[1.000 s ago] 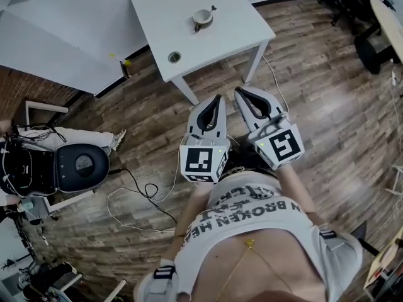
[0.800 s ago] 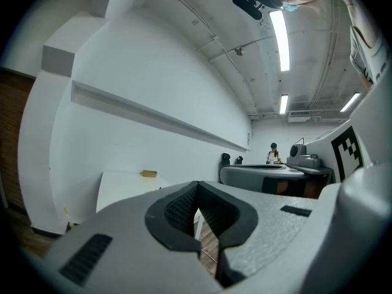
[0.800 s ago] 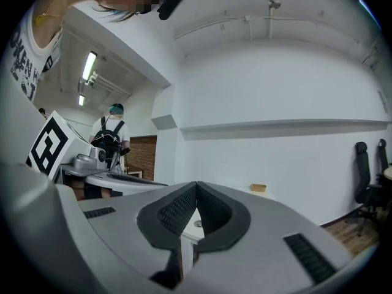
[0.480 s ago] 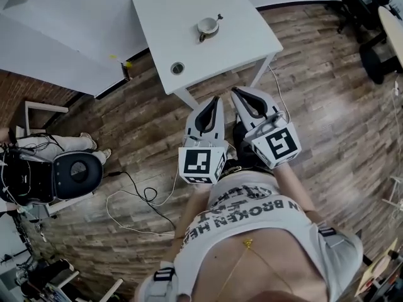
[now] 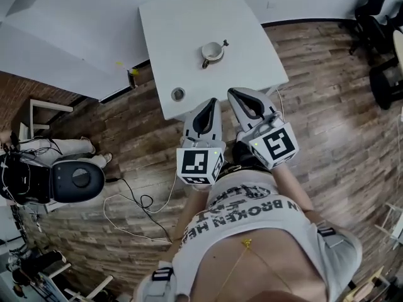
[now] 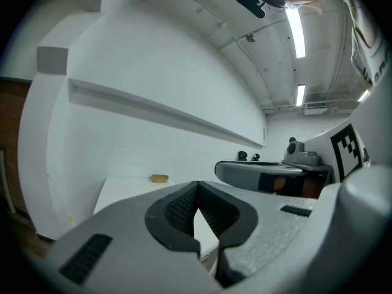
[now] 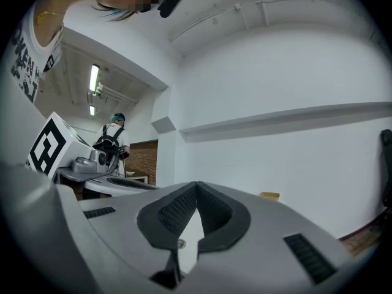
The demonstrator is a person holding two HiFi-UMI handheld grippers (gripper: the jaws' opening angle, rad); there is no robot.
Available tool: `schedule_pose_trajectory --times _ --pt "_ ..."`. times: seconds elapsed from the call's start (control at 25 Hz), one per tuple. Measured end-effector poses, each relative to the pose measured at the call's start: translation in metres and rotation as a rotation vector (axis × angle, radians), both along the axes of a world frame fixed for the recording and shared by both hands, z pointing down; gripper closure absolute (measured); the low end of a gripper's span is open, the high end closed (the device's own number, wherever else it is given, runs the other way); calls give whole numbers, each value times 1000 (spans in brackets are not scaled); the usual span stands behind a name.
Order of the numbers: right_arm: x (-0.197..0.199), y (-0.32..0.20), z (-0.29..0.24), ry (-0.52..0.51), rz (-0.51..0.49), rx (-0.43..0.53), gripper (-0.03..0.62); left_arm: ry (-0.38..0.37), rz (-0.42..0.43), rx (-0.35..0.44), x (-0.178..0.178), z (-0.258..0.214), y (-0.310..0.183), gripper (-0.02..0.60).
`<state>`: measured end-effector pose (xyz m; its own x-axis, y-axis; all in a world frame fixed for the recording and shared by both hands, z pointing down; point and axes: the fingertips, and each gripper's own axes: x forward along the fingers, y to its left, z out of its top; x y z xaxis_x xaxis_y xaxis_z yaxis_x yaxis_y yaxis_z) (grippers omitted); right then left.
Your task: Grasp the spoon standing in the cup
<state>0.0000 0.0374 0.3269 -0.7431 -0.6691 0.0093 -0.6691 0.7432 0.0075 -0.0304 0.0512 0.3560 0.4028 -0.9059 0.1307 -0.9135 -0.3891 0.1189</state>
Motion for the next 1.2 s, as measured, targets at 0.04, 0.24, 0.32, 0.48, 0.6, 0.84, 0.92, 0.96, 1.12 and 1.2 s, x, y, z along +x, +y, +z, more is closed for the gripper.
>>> schedule_pose_trajectory --times 0.04,0.24,0.32,0.48,0.6,0.84,0.92,0.96,1.12,1.2 --pt "3 -10 0 0 -10 0 586 0 -10 -2 3 0 -10 586" --pt "25 -63 -1 2 -41 -7 586 -5 -40 -10 24 -1 -60 586" --pt "30 -77 0 6 -61 -7 586 -9 -62 -11 27 -1 -71 586" --pt "28 -100 4 14 -97 -9 586 -12 -99 -30 24 5 -90 586" --pt "24 -119 7 19 -99 -23 586 -13 -102 -49 20 7 -109 586" --pt "11 -141 14 7 -78 -51 586 -3 -92 -57 2 17 -133 586" --pt "5 -152 15 23 -58 -43 586 1 -68 -56 -4 18 -148 586" --pt "2 -158 15 30 -48 -39 586 1 -51 -53 -6 17 -156 586" --pt "-11 -185 15 42 -7 -33 586 -3 17 -41 -14 14 -186 586" --pt "-14 -195 18 47 16 -37 586 5 45 -47 -16 16 -196 586"
